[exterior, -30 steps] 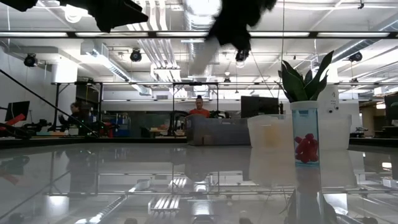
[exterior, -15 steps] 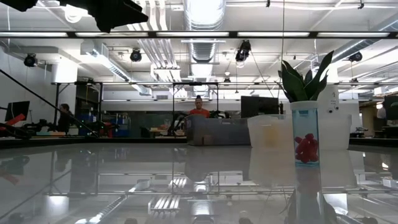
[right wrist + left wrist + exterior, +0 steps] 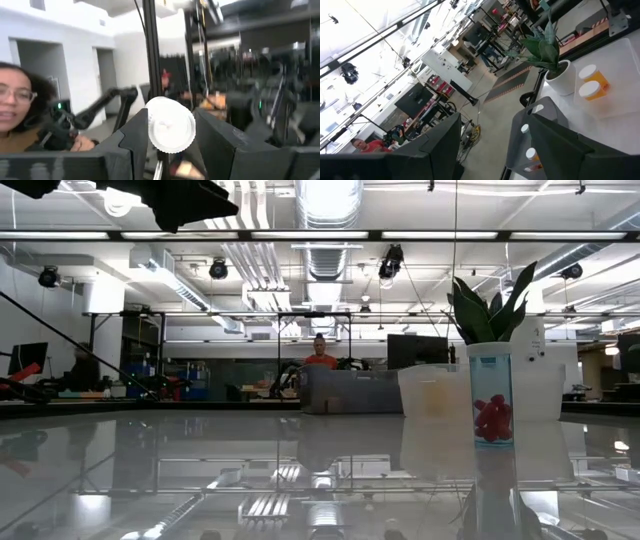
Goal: Pick and place medicine bottles into bin by pill shape (circle, oval)
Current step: Put the small white pill bottle into the black bin
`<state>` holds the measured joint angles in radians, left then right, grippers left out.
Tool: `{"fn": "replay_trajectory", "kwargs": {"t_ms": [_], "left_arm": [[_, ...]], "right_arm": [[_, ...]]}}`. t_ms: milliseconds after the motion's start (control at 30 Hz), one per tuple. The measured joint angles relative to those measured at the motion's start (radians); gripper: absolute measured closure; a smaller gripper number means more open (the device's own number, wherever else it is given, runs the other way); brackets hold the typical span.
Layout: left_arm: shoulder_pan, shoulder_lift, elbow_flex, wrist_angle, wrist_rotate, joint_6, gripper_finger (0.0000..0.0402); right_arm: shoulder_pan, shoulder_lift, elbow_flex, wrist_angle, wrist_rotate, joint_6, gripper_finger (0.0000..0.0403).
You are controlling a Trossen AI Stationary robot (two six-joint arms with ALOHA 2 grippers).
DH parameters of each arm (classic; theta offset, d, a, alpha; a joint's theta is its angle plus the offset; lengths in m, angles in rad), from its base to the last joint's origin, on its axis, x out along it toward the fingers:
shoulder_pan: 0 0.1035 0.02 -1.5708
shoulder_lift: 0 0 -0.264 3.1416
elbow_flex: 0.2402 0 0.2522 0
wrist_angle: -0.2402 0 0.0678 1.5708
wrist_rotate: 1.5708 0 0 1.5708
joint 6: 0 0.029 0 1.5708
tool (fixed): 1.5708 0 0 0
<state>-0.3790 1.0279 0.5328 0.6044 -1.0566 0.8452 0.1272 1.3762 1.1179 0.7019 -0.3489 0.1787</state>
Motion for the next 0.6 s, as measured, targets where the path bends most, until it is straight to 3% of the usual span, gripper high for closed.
{"fn": "replay_trajectory", "kwargs": {"t_ms": [267,600], "left_arm": [[0.000,0.000,0.000,0.000,0.000,0.000,0.0182],[0.000,0.000,0.000,0.000,0.000,0.000,0.0182]], "right_arm": [[-0.001,0.000,-0.001,0.196,0.019,-0.048,0.0267],[-0.043,-0.004,0.010,0.194,0.064,-0.030,0.0266]]}}
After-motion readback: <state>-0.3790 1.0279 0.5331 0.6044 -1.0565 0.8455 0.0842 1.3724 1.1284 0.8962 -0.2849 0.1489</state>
